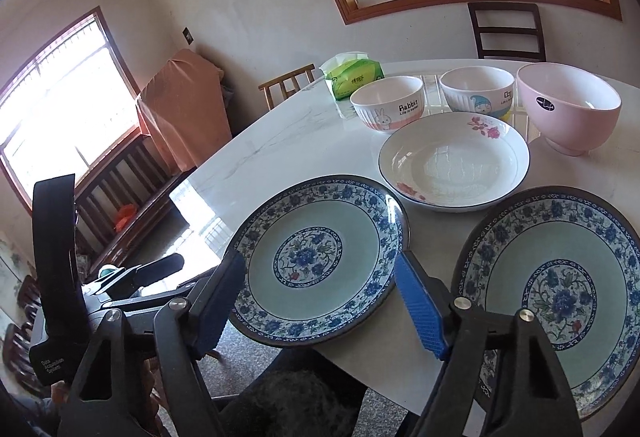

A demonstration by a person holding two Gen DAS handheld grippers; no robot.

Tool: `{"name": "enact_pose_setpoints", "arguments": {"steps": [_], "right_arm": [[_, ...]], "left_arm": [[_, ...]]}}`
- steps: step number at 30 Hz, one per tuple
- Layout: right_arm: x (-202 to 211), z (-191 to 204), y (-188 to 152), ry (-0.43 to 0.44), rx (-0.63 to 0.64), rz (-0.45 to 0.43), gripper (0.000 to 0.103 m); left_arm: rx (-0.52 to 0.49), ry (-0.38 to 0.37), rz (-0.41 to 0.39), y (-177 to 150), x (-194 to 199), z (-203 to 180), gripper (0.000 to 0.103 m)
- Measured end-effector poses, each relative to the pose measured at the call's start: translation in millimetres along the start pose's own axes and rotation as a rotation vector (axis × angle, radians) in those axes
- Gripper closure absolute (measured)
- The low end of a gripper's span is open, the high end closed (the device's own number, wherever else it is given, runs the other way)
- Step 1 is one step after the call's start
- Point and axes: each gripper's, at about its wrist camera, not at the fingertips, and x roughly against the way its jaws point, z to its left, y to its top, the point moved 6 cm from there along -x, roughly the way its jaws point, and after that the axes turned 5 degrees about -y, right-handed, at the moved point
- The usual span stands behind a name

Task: Organize plates and bowls

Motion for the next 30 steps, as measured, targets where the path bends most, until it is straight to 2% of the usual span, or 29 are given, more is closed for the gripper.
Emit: {"name": "enact_pose_setpoints", "arguments": {"steps": [10, 17, 30], "right_arm": [[-40.3, -14.8, 6.4, -0.009, -0.034, 0.112, 0.028], [-60.7, -22.3, 10.0, -0.059, -0.032, 0.158, 0.028], [-86.6, -24.7, 6.5, -0.064, -0.046, 0.245, 0.028]], "left_arm": [[0.042, -0.008, 0.077, 0.7, -20.4, 18.1, 0.017], [0.080, -0.041, 0.144, 0.2, -37.6, 28.5, 0.017], [0.059, -0.026, 0.173, 1.4, -55.5, 33.4, 0.018]]}}
